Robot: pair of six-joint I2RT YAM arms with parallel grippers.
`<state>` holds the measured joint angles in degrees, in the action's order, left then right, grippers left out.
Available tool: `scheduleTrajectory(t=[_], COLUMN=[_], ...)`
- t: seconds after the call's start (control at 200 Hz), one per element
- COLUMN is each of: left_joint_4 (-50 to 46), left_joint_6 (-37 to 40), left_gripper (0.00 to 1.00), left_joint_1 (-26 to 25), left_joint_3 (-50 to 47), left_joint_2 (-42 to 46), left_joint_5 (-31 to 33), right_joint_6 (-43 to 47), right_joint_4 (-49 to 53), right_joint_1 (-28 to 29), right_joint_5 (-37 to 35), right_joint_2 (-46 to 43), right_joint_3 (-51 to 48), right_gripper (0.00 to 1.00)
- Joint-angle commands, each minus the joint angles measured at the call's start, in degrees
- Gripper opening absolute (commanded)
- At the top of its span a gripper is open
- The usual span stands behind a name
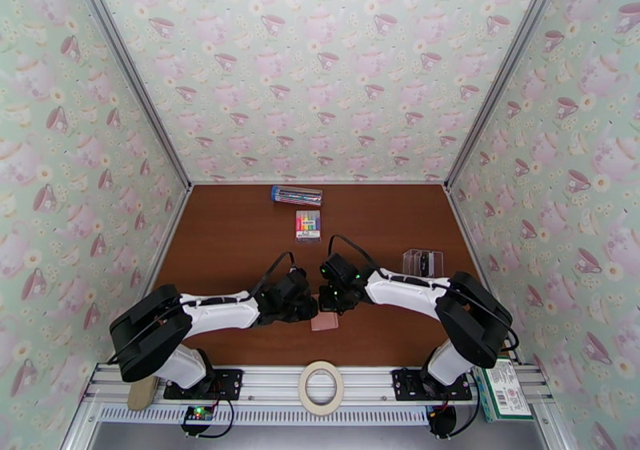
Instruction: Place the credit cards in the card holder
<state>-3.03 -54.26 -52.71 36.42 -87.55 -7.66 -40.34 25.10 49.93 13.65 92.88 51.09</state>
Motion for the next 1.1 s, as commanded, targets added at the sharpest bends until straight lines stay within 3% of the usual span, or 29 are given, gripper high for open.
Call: scheduleTrajectory(t=[0.0,0.886,1.092], left_joint_4=[-0.8,-1.0,-1.3], left_joint_6=[-0.2,-0.7,-0.7], left_gripper=[0.23,0.23,0.23], left_joint_1=[-0.8,-1.1,-1.2], left_joint_3=[0.5,0.2,0.1], left_joint_2=[-1.5,-1.0,-0.5], left_joint_5=[-0.2,0.3,0.6], right_joint_6=[-1.0,-5.3,-4.2], right_joint_4=[2.8,0.7,-0.3], right_joint_1=[1.2,2.6,2.6], right_joint_5=[-1.2,-2.4,-4.1], right_joint_2=[0.2,-2.3,-7.1], right_joint_3=[-2.2,-9.7,-7.7], right_gripper=[0.00,0.00,0.00])
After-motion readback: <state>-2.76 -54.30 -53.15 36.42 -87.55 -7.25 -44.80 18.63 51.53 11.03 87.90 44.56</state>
